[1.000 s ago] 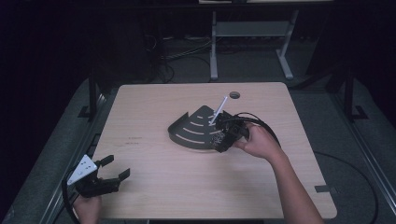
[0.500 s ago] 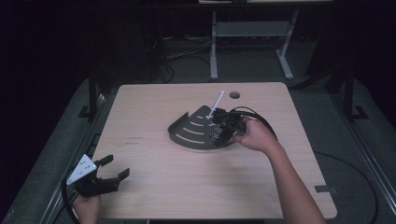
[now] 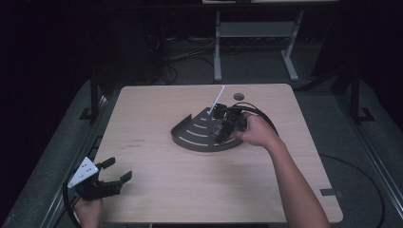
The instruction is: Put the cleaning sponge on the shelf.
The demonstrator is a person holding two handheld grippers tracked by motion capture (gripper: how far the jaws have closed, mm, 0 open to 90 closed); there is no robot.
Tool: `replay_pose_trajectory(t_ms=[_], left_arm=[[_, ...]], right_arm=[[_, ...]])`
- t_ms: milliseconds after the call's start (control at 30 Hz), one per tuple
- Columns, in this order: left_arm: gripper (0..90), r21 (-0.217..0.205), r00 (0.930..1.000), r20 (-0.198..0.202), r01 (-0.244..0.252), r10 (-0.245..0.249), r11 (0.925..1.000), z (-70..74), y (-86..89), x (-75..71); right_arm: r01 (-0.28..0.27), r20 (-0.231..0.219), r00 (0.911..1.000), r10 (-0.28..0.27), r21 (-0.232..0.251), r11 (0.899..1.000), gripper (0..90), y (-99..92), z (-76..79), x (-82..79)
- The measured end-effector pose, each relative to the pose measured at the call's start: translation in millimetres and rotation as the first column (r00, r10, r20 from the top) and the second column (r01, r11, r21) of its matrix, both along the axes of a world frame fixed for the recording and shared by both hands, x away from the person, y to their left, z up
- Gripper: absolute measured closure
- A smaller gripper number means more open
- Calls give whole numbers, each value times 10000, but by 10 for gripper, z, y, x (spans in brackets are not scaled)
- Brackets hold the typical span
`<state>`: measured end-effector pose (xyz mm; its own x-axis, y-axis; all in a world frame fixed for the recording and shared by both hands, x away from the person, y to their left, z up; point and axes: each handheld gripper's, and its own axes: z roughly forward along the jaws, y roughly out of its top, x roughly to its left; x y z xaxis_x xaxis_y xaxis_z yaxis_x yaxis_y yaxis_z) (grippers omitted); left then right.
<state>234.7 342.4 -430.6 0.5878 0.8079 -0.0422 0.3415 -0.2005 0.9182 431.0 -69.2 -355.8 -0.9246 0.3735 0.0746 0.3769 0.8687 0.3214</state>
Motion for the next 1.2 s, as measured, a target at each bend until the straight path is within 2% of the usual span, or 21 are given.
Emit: replay_pose_trajectory(t_ms=[100,200,500,600,867,1200], left_arm=[[137,13,10000,24,-14,14,10000,2,2,0],[137,-10,10000,20,-27,27,10000,1,4,0],[137,-6,10000,10,-41,41,10000,2,12,2],[137,-22,10000,14,-38,38,10000,2,14,2],[137,-29,10000,19,-28,28,10000,2,15,3],[137,-59,10000,15,-30,30,10000,-1,27,1]], right_arm=[[-28,-21,10000,27,-69,10000,301,37,8,35],[-43,-110,9999,45,151,9999,301,61,6,73],[4,-71,10000,-5,-85,10000,301,129,-4,185],[81,-134,9999,-79,142,9999,301,139,-14,224],[251,-181,9995,-257,-309,9992,301,189,-210,333],[447,-141,9989,-452,-371,9983,300,242,-350,412]])
